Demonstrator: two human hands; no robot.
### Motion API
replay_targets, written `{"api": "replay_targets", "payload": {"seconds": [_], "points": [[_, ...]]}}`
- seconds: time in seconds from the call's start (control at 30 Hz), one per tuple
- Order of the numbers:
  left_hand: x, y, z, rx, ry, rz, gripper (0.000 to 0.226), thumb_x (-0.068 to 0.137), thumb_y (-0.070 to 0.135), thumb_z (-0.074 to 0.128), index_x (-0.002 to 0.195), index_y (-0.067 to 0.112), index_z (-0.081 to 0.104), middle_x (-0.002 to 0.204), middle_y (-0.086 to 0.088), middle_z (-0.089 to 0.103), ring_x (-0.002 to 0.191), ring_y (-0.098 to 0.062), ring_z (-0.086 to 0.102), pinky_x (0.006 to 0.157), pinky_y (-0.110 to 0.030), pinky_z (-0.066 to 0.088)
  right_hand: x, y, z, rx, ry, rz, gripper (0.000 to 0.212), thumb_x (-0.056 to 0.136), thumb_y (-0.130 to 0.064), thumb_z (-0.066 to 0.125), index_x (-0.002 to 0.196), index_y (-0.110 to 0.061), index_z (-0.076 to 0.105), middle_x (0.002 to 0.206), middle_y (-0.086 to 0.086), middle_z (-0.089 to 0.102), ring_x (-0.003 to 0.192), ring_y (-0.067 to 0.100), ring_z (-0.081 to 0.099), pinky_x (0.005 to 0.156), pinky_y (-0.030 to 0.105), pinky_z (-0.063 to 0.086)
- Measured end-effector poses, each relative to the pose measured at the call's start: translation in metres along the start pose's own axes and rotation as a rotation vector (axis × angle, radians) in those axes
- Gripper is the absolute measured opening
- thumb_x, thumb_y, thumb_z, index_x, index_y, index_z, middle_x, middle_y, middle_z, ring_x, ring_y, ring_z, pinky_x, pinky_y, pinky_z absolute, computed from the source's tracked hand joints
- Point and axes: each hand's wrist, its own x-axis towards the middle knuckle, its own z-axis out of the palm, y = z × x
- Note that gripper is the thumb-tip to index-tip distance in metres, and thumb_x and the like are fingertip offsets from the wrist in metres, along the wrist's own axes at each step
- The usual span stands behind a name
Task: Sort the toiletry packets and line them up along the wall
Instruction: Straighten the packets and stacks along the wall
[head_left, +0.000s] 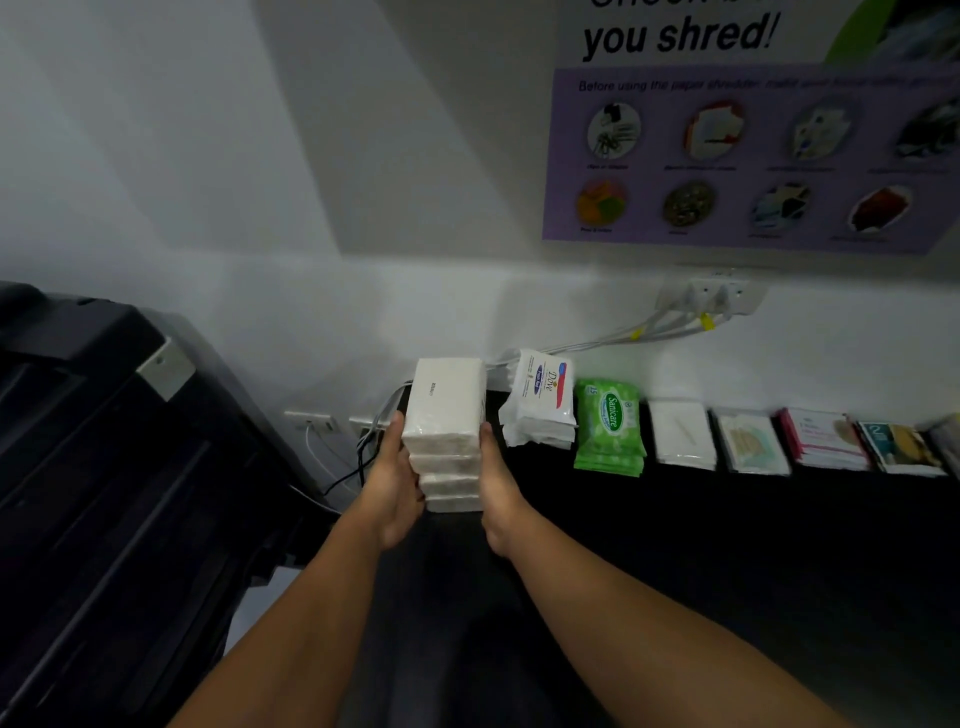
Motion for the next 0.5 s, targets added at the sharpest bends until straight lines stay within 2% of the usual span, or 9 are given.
{"api": "replay_targets", "payload": {"seconds": [0.13,0.23,0.37,0.4,0.5], "points": [[0.025,0.013,-0.004,0.013,-0.066,0.015,0.076,0.093,0.076,0.025,0.142,0.024,0.052,0.134,-0.010,0.064,0.125,-0.029,0.060,0.112,-0.051,0.038,0.020,-0.014,0.006,0.051,0.085,-0.041,0.060,0.097,-0.068,0.027,0.129,-0.029,0.060,0.110,-0.002,0.072,0.096,0.012,0.069,0.069,0.025,0.047],[0.041,0.025,-0.003,0.050,-0.093,0.022,0.073,0.095,0.073,0.025,0.139,0.024,0.056,0.130,-0.011,0.066,0.121,-0.029,0.063,0.108,-0.050,0.042,0.035,-0.020,0.005,0.094,0.132,-0.074,0.058,0.097,-0.067,0.027,0.120,-0.029,0.064,0.104,-0.005,0.070,0.093,0.010,0.064,0.070,0.024,0.042],[0.061,0.037,-0.010,0.065,-0.141,0.020,0.076,0.094,0.075,0.023,0.140,0.025,0.055,0.132,-0.010,0.065,0.123,-0.028,0.062,0.106,-0.046,0.044,0.048,-0.029,0.017,0.094,0.195,-0.098,0.067,0.089,-0.078,0.032,0.122,-0.030,0.066,0.118,-0.001,0.070,0.109,0.016,0.063,0.095,0.033,0.044],[0.065,0.039,-0.012,0.063,-0.152,0.016,0.077,0.093,0.076,0.023,0.140,0.025,0.055,0.132,-0.010,0.065,0.123,-0.028,0.061,0.107,-0.047,0.043,0.050,-0.031,0.021,0.102,0.198,-0.096,0.066,0.090,-0.077,0.031,0.121,-0.030,0.066,0.117,-0.001,0.071,0.108,0.016,0.064,0.093,0.032,0.045],[0.075,0.044,-0.015,0.069,-0.175,0.019,0.076,0.094,0.075,0.023,0.142,0.025,0.054,0.134,-0.011,0.064,0.125,-0.028,0.060,0.108,-0.047,0.042,0.057,-0.035,0.026,0.143,0.228,-0.114,0.062,0.097,-0.068,0.026,0.121,-0.028,0.067,0.110,-0.001,0.073,0.098,0.011,0.065,0.075,0.024,0.046]]}}
